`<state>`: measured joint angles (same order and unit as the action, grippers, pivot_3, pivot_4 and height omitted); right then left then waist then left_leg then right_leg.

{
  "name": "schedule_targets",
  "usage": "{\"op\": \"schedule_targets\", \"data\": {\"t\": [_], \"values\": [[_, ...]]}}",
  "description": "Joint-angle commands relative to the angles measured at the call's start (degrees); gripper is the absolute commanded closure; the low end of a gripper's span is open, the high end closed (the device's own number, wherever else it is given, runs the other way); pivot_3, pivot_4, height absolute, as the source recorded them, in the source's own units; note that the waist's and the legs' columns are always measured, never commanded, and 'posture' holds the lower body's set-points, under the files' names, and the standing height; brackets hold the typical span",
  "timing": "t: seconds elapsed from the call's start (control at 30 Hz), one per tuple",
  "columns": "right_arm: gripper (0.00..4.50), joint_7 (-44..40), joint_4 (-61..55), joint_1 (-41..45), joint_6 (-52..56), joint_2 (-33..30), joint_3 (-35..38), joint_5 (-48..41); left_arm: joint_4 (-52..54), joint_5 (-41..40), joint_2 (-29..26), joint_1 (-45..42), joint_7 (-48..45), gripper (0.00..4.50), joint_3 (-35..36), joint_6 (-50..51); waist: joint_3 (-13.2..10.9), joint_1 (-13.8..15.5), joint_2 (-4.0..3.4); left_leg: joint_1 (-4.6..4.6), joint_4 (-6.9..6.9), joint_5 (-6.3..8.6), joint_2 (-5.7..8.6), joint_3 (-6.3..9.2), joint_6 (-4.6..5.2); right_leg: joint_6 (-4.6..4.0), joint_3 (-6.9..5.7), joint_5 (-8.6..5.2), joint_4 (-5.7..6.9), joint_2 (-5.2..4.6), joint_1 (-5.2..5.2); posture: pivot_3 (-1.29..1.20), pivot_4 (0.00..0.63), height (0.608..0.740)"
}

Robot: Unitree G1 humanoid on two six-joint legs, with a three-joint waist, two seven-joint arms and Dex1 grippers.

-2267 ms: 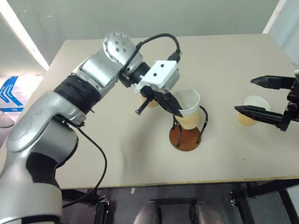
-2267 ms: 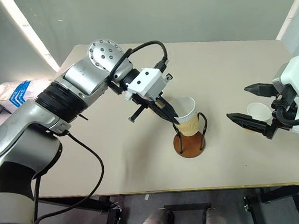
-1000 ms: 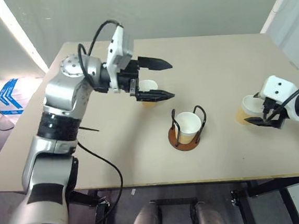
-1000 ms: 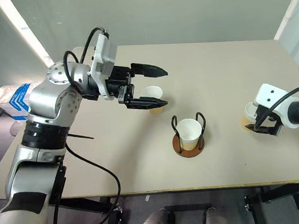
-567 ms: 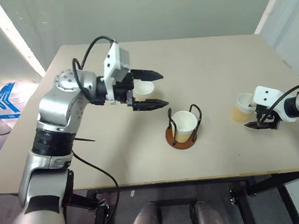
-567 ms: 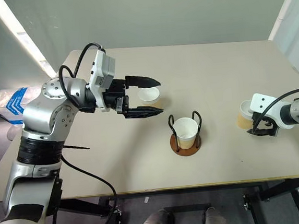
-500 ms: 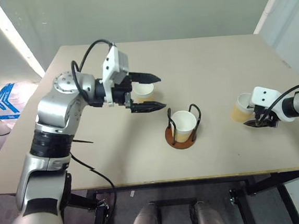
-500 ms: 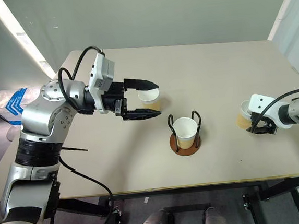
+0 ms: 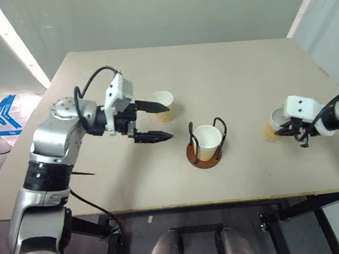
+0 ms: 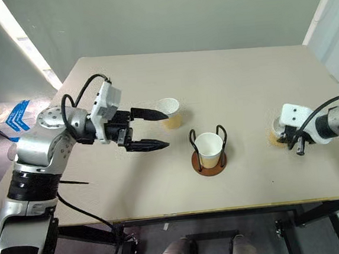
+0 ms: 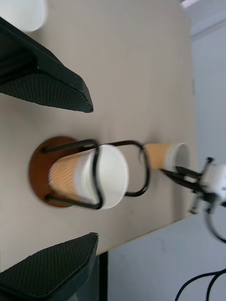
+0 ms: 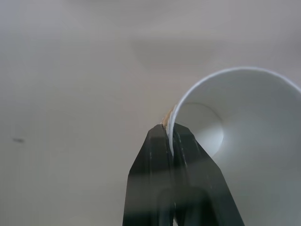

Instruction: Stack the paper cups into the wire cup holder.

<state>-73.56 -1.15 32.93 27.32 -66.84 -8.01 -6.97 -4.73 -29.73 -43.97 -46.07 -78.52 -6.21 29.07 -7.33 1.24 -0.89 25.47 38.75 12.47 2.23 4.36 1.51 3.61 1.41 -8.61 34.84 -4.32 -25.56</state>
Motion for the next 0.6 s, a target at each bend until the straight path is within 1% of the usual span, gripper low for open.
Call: {"op": "schedule_targets", "data": {"t": [0.03,0.1,0.17,0.27,0.37,0.47,0.6], "values": [[4.44,-5.5,-12.9,3.9,8.1,-4.4,6.8,-9.0,2.1,-1.5,-2.0,1.0,-3.0,0.00,2.6,-0.2,0.0,0.0,-0.01,0.02,-0.03,-0.01,0.01,-0.02,-0.05,-0.02,0.02,-0.04,0.01,-0.01,-0.05,0.00,0.150,0.740],[4.44,-7.2,-18.5,7.3,12.4,-5.7,7.5,-13.2,3.0,-1.5,-2.3,1.8,-4.2,0.00,2.5,-0.3,0.0,-0.2,-0.01,0.01,-0.12,-0.01,0.01,-0.03,-0.20,-0.02,0.02,-0.16,0.00,0.02,-0.06,0.00,0.150,0.740],[4.44,-8.1,-22.3,11.5,14.9,-6.0,6.7,-15.7,3.0,-1.4,-1.9,1.8,-4.3,0.00,2.5,-0.6,0.0,-0.2,0.01,-0.01,-0.15,0.02,0.01,-0.01,-0.28,-0.05,0.03,-0.31,0.02,0.03,-0.06,0.00,0.150,0.740],[4.44,-8.5,-24.6,19.9,17.2,-3.1,2.6,-17.0,3.3,-2.1,0.2,0.9,-3.8,0.00,2.5,-0.5,0.0,-0.2,0.01,0.02,-0.18,0.06,0.04,0.03,-0.27,-0.08,0.04,-0.39,0.02,0.03,-0.11,0.00,0.150,0.740],[4.44,-8.1,-25.0,27.0,18.2,1.7,-2.2,-16.4,4.2,-2.0,1.8,0.9,-3.7,0.00,1.7,-0.8,0.0,-0.4,0.05,0.00,-0.17,0.09,0.02,0.06,-0.24,-0.11,0.04,-0.44,0.05,0.03,-0.13,0.00,0.150,0.740],[4.44,-7.2,-24.8,30.0,18.4,5.8,-5.9,-15.3,4.1,-1.4,2.8,0.6,-3.7,0.00,1.3,-0.9,0.0,-0.5,0.05,0.00,-0.17,0.10,0.01,0.07,-0.24,-0.11,0.01,-0.44,0.08,0.03,-0.16,0.00,0.150,0.740],[4.44,-6.7,-23.8,30.1,16.5,8.1,-8.7,-13.0,4.6,-1.3,3.2,0.5,-3.5,0.00,1.3,-0.9,0.0,-0.5,0.04,0.01,-0.18,0.09,0.00,0.08,-0.23,-0.11,0.01,-0.44,0.11,0.03,-0.19,0.00,0.150,0.740]]}}
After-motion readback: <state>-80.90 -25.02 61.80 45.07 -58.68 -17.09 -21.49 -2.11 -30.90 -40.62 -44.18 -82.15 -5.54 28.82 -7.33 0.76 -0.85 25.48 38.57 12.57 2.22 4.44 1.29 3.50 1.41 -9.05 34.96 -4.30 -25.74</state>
